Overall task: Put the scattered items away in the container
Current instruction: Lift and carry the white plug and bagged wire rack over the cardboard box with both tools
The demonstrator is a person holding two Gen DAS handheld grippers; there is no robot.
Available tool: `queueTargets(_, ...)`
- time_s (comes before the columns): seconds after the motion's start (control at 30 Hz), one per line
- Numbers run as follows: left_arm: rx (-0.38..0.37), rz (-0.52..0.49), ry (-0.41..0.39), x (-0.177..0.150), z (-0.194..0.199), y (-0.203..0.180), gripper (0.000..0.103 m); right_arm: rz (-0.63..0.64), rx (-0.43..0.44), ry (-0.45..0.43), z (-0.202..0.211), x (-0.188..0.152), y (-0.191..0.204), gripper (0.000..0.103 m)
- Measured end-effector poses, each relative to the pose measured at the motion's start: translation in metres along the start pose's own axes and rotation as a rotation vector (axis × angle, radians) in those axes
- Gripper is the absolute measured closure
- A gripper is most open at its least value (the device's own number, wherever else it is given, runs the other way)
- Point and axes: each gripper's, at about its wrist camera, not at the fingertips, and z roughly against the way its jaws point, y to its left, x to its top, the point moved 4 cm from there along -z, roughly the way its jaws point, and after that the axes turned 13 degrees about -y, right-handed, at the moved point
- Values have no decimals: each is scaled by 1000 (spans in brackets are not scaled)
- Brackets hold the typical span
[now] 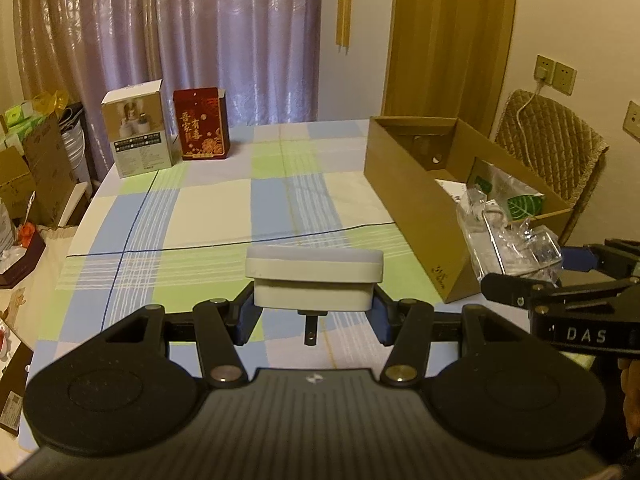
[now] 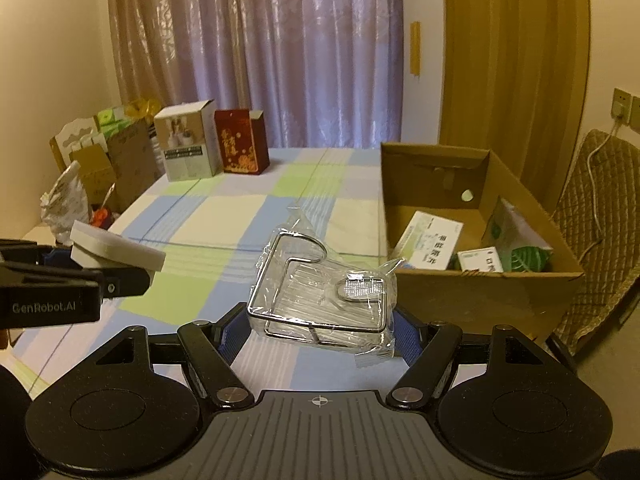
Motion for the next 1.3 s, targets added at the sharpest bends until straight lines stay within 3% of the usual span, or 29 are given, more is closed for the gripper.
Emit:
queueTargets(0.47,-43,-26,-17,9,2,-28,53,-15,-48,-47,18,15,-31,27)
queueTargets(1.3,-169,-105,-58,52,-47,-107,53,-19,-134,-51,5,31,-108,27)
